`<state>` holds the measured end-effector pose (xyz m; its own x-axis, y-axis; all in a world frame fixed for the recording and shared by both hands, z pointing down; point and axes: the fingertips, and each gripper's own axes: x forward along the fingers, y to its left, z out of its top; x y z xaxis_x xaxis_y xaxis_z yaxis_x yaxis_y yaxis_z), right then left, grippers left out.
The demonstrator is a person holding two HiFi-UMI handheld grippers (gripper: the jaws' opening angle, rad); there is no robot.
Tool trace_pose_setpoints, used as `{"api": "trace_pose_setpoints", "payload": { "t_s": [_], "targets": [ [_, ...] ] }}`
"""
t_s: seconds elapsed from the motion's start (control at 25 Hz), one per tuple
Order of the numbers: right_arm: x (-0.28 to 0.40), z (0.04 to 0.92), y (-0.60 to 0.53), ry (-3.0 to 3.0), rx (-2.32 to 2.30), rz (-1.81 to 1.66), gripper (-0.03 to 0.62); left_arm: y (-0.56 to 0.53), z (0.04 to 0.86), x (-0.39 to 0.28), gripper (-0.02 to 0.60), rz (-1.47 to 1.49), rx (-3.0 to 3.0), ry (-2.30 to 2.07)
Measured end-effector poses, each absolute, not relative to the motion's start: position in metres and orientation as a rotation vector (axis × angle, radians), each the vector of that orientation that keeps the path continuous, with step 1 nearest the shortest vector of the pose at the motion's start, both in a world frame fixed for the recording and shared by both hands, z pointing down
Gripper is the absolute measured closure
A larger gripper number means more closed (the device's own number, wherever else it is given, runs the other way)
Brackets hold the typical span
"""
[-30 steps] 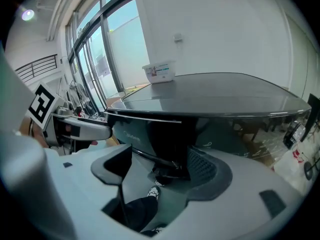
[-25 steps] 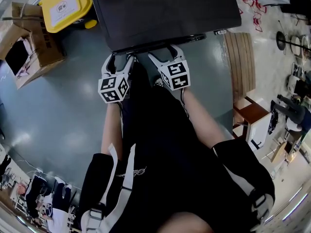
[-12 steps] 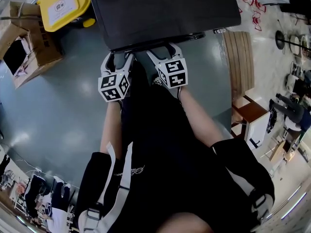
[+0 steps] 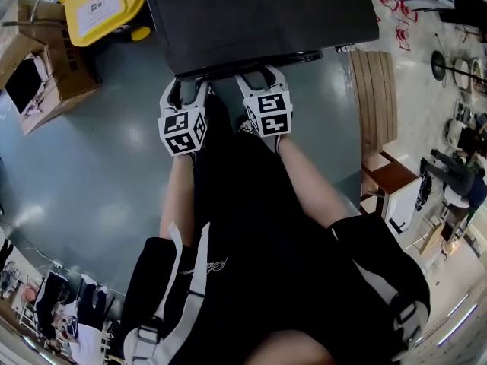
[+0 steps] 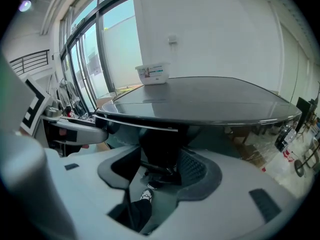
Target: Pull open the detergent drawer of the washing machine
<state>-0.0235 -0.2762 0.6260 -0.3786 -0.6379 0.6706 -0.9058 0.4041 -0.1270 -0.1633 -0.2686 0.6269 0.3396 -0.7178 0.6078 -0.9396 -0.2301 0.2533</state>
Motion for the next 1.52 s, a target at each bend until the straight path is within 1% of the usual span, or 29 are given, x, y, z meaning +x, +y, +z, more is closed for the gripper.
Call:
{"api": "trace_pose_setpoints", "payload": {
  "t_s": [0.48, 0.64, 1.52],
  "targets": [
    [-0.024, 0.626, -0.275, -2.135, 1.301, 0.678, 0.358, -0.268, 0.630, -0.159, 0.284, 0.503, 2.007, -1.473],
    [-0.024, 0.626, -0.277, -2.134, 1.309, 0.689, 0.355, -0.270, 0.630, -0.158, 0.273, 0.502, 2.000, -1.486],
    [-0.026, 0.628, -0.258, -2.127, 1.317, 0.710, 0.372, -0.252, 0.634, -0.161, 0.273, 0.536, 1.977, -1.488]
  ]
}}
